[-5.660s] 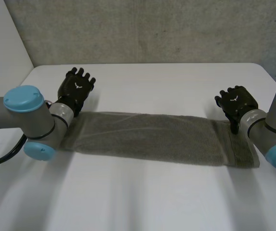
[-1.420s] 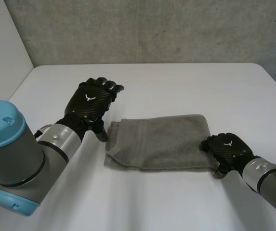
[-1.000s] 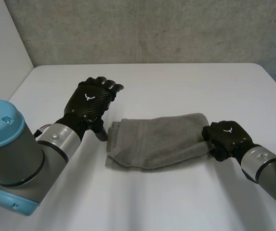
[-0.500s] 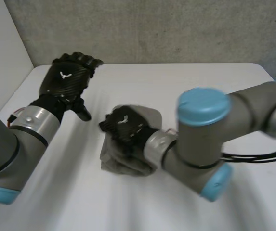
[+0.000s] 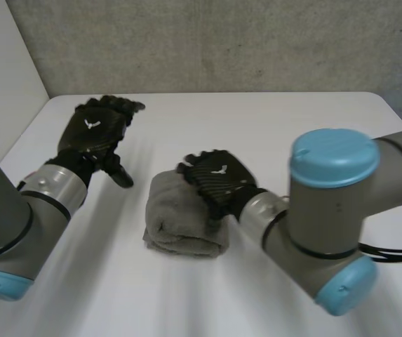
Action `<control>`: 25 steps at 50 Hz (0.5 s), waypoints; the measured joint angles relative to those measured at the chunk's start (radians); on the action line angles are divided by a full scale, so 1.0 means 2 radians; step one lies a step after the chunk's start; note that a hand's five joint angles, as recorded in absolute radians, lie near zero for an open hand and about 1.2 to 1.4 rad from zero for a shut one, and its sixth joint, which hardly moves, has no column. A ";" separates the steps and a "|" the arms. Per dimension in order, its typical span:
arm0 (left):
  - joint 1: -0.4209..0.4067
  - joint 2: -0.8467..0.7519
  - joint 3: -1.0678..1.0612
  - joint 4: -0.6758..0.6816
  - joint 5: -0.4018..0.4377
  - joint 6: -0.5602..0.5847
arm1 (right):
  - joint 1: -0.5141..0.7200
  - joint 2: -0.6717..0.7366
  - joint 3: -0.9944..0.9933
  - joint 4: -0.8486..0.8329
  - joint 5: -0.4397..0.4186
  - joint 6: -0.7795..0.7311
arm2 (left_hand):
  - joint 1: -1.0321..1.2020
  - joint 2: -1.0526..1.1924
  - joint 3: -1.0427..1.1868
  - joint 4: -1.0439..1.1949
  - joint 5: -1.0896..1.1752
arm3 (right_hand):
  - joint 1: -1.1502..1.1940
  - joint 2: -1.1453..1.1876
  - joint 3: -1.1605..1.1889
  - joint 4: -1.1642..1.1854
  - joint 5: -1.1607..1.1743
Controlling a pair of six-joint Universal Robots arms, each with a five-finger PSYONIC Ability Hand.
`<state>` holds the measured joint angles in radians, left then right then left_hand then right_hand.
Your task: Fold the towel.
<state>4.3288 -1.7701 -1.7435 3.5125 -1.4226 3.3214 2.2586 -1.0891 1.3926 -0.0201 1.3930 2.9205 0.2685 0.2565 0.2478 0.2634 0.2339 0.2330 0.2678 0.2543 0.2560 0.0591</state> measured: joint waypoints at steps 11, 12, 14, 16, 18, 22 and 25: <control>-0.038 -0.095 0.008 -0.002 0.001 -0.017 | -0.055 0.016 0.016 0.004 -0.005 0.050 | 0.000 0.000 0.000 0.000 0.001 | 0.000 0.000 0.000 0.000 0.000; -0.040 -0.106 0.010 -0.002 0.000 -0.015 | -0.056 0.028 0.009 0.004 -0.005 0.051 | 0.000 0.000 0.000 0.000 0.001 | 0.000 0.000 0.000 0.000 0.000; -0.042 -0.119 0.012 -0.002 0.000 -0.013 | -0.055 0.041 0.001 0.004 -0.006 0.051 | 0.000 0.000 0.000 0.000 0.001 | 0.000 0.000 0.000 0.000 0.000; -0.045 -0.138 0.016 -0.002 0.000 -0.008 | -0.054 0.065 -0.014 0.005 -0.006 0.051 | 0.000 0.000 0.000 0.000 0.001 | -0.001 0.000 0.000 0.000 0.000; -0.046 -0.148 0.018 -0.003 -0.001 -0.004 | -0.052 0.083 -0.025 0.004 -0.006 0.051 | 0.000 0.000 0.000 0.000 0.001 | -0.001 0.000 0.000 0.000 0.000; -0.047 -0.159 0.021 -0.005 -0.001 0.007 | -0.049 0.110 -0.042 0.004 -0.006 0.051 | 0.000 0.000 0.000 0.000 0.001 | -0.002 0.000 0.000 0.000 0.000; -0.047 -0.159 0.022 -0.008 -0.001 0.015 | -0.047 0.122 -0.053 0.005 -0.005 0.051 | 0.000 0.000 0.000 0.000 0.001 | -0.002 0.000 0.000 0.000 0.000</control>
<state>4.2345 -2.0877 -1.7001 3.4968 -1.4250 3.3514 2.1640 -0.8443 1.2873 -0.0103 1.3823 3.0232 0.2685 0.2566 0.2484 0.2634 0.2365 0.2291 0.2679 0.2543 0.2560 0.0590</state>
